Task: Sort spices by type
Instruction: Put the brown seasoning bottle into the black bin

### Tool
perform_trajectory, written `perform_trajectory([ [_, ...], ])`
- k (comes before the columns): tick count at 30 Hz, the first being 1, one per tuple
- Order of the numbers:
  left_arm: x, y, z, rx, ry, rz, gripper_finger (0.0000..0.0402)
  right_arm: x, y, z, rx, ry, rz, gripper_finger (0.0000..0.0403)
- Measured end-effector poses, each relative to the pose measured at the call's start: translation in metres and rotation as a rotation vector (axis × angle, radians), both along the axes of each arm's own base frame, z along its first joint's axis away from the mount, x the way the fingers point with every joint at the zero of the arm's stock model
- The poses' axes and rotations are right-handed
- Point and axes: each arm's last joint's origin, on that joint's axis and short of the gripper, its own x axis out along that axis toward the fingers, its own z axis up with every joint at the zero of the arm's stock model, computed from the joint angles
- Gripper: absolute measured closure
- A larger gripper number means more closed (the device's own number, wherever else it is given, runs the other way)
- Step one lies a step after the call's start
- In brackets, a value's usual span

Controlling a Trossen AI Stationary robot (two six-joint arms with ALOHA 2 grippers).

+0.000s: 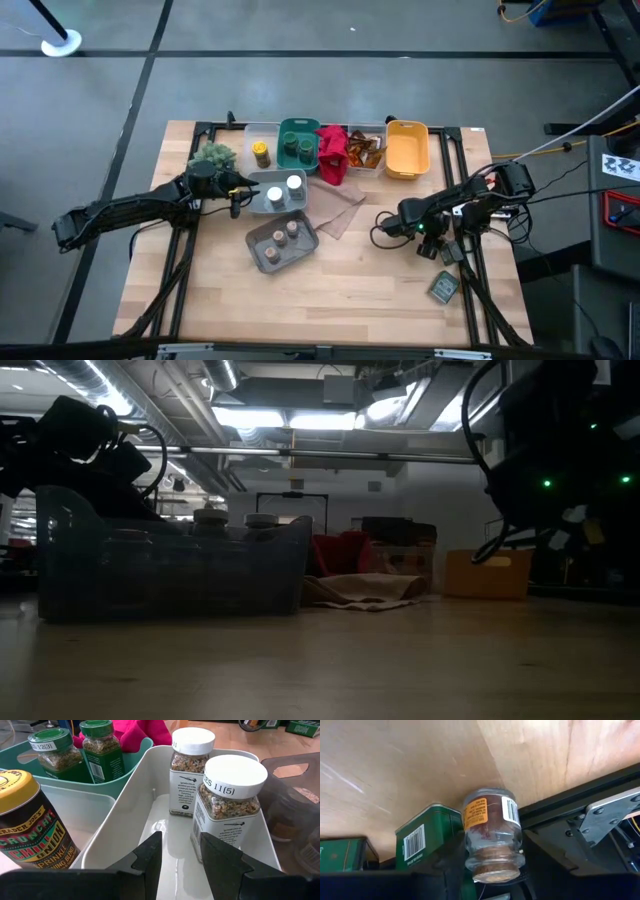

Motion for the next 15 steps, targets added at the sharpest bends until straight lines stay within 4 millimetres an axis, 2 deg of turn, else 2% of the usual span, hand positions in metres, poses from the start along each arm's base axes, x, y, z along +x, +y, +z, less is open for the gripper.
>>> perform_trajectory([
  [8, 0.000, 0.000, 0.000, 0.000, 0.000, 0.000, 0.0274, 0.012, 0.002, -0.001, 0.009, -0.104, 0.004, 0.0229],
  [15, 0.000, 0.000, 0.000, 0.000, 0.000, 0.000, 0.0274, 0.015, 0.002, -0.003, 0.042, -0.137, 0.016, 0.0228],
])
